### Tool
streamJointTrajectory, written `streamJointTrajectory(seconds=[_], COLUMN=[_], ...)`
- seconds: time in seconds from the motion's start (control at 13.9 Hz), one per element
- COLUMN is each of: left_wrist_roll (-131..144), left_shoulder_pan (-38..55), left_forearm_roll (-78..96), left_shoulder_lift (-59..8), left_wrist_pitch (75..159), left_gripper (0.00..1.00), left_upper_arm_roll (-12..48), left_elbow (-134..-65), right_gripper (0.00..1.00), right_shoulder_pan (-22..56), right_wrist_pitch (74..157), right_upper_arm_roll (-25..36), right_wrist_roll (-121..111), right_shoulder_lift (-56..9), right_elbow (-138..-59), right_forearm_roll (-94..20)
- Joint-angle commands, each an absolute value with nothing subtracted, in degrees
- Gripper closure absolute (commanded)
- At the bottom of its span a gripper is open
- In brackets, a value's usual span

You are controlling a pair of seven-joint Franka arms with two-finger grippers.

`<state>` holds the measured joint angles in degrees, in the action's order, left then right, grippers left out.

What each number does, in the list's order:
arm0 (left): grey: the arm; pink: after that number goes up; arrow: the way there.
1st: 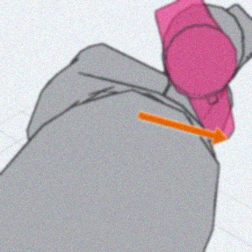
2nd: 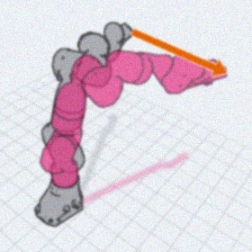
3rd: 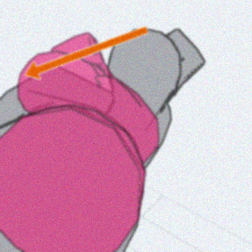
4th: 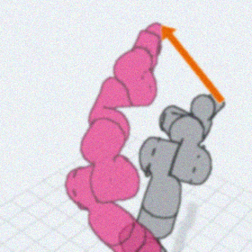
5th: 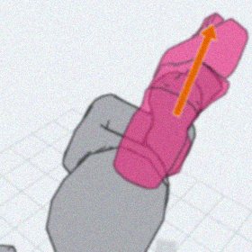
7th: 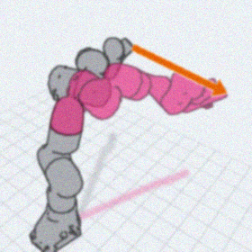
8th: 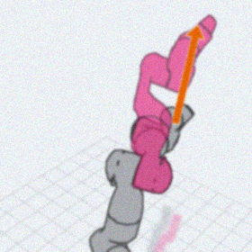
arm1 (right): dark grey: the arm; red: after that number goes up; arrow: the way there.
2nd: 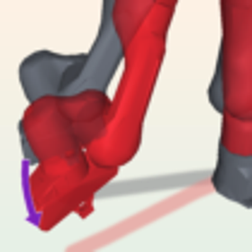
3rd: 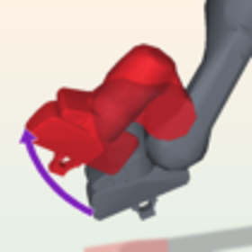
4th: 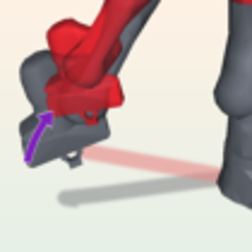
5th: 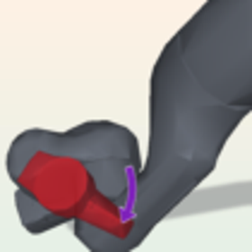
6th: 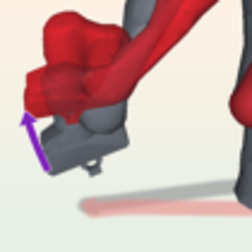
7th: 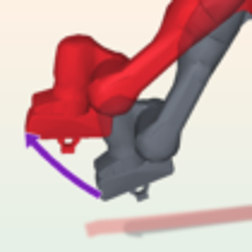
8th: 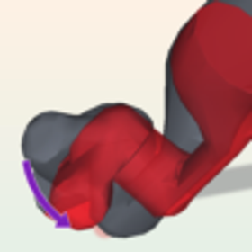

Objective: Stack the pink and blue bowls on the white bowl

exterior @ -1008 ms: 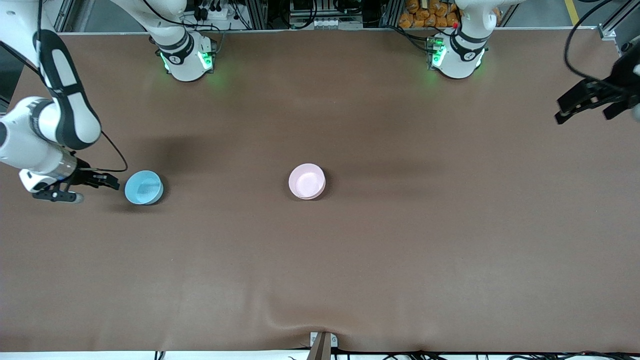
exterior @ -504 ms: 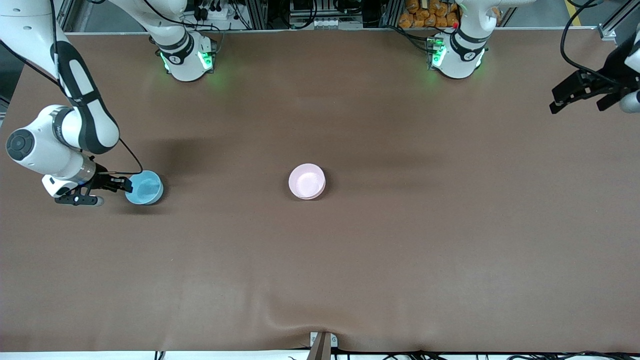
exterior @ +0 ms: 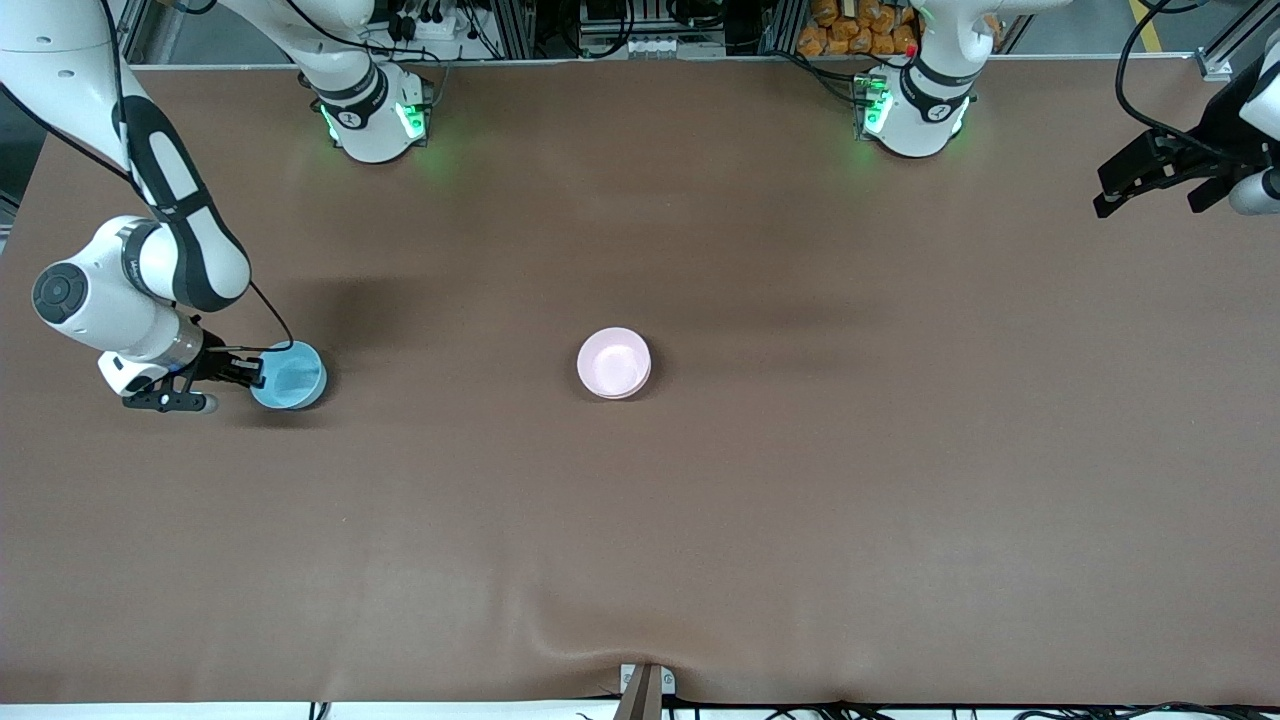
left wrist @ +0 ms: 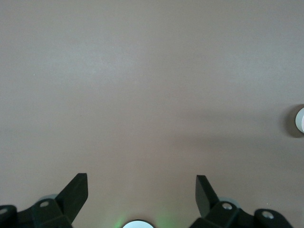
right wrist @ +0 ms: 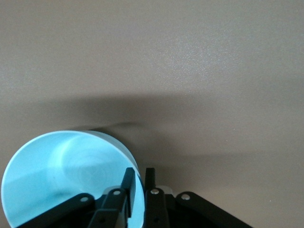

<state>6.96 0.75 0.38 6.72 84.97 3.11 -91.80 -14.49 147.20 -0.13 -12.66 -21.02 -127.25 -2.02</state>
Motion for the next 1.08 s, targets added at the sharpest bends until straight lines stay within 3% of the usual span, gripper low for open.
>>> streamJointTrajectory(seconds=[0.0,0.29,0.5,0.79,1.01], left_wrist_roll=[6.4,4.7,4.4,4.4,4.4], left_shoulder_pan=[0.7,0.2,0.2,0.2,0.3], left_forearm_roll=[1.4,1.4,1.3,1.2,1.2], left_shoulder_lift=[7.8,8.3,8.2,8.2,8.1], left_wrist_pitch=[84.4,83.3,83.4,83.4,83.7], left_gripper=[0.00,0.00,0.00,0.00,0.00], left_upper_arm_roll=[3.2,2.8,2.6,2.6,2.8], left_elbow=[-92.7,-92.7,-92.7,-92.5,-92.2], right_gripper=[1.00,1.00,1.00,1.00,1.00], right_shoulder_pan=[-13.5,-11.1,-11.1,-9.7,-4.7], right_wrist_pitch=[148.1,135.3,128.3,127.9,128.5], right_upper_arm_roll=[-0.9,-4.6,-12.0,-19.8,-20.0], right_wrist_roll=[-12.9,-0.4,14.7,29.2,36.0], right_shoulder_lift=[-20.0,-17.4,-17.3,-17.8,-17.8], right_elbow=[-127.9,-122.1,-115.5,-110.9,-109.3], right_forearm_roll=[-2.7,-2.7,-2.8,-5.6,-9.1])
